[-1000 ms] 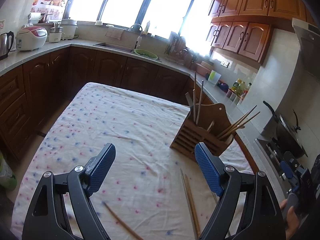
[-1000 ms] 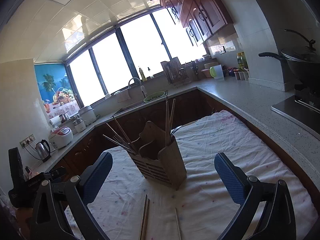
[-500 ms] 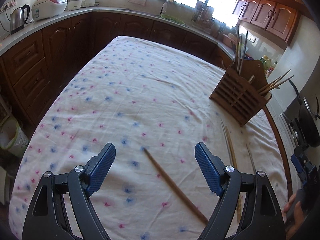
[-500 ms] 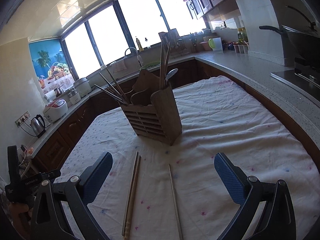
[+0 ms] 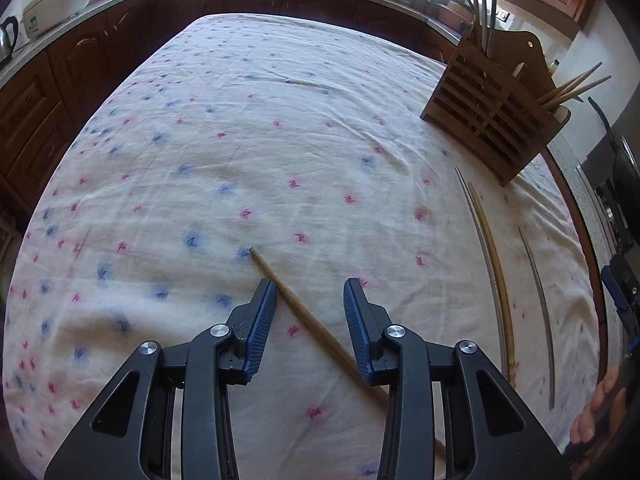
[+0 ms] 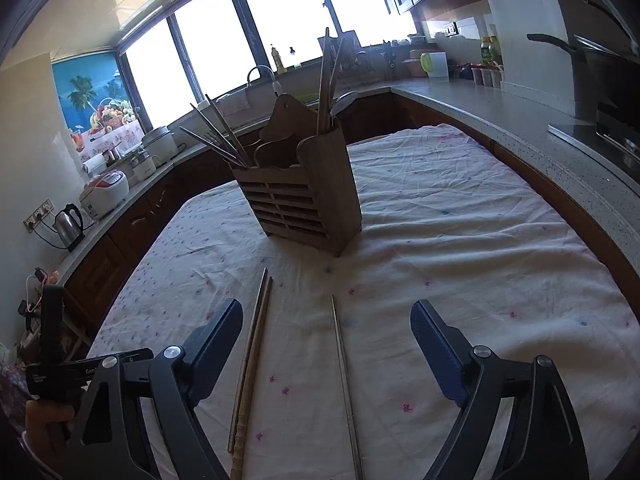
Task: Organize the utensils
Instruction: 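Move both open tools back down to the remaining chopsticks on the cloth, then close the left tool on a bamboo chopstick while the right tool grasps a metal chopstick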
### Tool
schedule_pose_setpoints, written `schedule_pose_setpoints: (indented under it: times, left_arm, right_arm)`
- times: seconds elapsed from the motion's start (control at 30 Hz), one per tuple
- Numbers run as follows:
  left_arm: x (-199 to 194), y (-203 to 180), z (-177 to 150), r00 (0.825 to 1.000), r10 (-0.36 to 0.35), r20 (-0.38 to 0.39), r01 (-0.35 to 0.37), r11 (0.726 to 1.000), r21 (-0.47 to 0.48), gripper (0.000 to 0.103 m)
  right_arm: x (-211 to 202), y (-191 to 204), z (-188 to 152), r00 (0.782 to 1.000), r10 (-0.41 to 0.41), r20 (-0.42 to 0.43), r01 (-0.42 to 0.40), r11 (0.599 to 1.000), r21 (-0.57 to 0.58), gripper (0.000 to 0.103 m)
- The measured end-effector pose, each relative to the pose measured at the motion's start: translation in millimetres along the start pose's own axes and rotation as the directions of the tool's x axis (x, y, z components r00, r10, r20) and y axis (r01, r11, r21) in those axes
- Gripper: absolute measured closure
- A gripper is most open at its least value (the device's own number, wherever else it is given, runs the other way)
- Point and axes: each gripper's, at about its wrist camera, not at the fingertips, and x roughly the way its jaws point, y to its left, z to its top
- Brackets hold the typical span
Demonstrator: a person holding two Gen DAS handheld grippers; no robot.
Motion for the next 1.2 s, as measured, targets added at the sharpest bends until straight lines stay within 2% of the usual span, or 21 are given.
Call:
schedule_pose_setpoints:
  times: [0.07,0.13,0.17,0.3,0.47,0.53,0.7,0.8,0.9,0.93,1.1,1.2]
  left_arm:
    - [6.2,-14.6,4.8,1.0,-0.011,-0.002,0.011,0.998,0.065,0.077]
    - [14.6,-32.0,10.6,0.997,-0.076,-0.02,0.078,0.989,0.123,0.085]
    - [18.5,-41.4,11.3,0.993,-0.111,-0.037,0.115,0.981,0.154,0.086]
    - [24.2,-72.5,11.5,0.99,-0.134,-0.05,0.143,0.955,0.26,0.087]
    - [24.0,-71.8,13.8,0.993,-0.111,-0.047,0.119,0.963,0.243,0.087]
    - [24.8,-69.1,16.1,0.994,-0.1,-0.044,0.108,0.966,0.233,0.087]
    - [29.1,-74.4,18.5,0.996,-0.077,-0.038,0.084,0.96,0.267,0.087]
    - [31.1,-78.4,18.5,0.997,-0.067,-0.025,0.071,0.955,0.289,0.088]
    - [32.3,-81.6,15.8,0.999,-0.037,0.012,0.032,0.949,0.314,0.096]
    - [32.2,-82.6,15.2,0.999,-0.034,0.017,0.027,0.946,0.322,0.097]
    - [30.2,-75.4,18.3,0.998,-0.065,-0.006,0.064,0.954,0.293,0.099]
    - [23.2,-67.4,19.1,0.995,-0.094,-0.011,0.094,0.961,0.262,0.099]
  right_arm:
    - [3.2,-0.6,-1.0,1.0,-0.005,-0.011,0.005,1.0,0.004,0.02]
    - [7.6,-1.6,-2.0,1.0,-0.006,-0.025,0.006,1.0,0.009,0.023]
    - [10.3,-1.8,-2.7,0.999,-0.006,-0.036,0.006,1.0,0.011,0.024]
    - [23.5,-3.0,-6.8,0.996,-0.004,-0.085,0.005,1.0,0.014,0.034]
    - [40.6,-4.4,-9.6,0.99,-0.021,-0.139,0.02,1.0,-0.003,0.042]
    - [51.1,-4.9,-9.2,0.986,-0.027,-0.166,0.023,1.0,-0.021,0.049]
    - [82.8,-3.5,-4.8,0.971,-0.05,-0.236,0.032,0.996,-0.077,0.061]
    - [102.2,2.5,-4.2,0.957,-0.073,-0.28,0.037,0.99,-0.134,0.064]
    - [112.2,19.6,-5.1,0.951,-0.144,-0.273,0.069,0.962,-0.266,0.066]
    - [114.0,23.0,-5.3,0.951,-0.149,-0.271,0.068,0.955,-0.287,0.074]
    - [114.3,26.8,-5.2,0.951,-0.139,-0.277,0.05,0.951,-0.305,0.099]
    - [110.5,25.6,-4.1,0.95,-0.123,-0.286,0.041,0.96,-0.276,0.099]
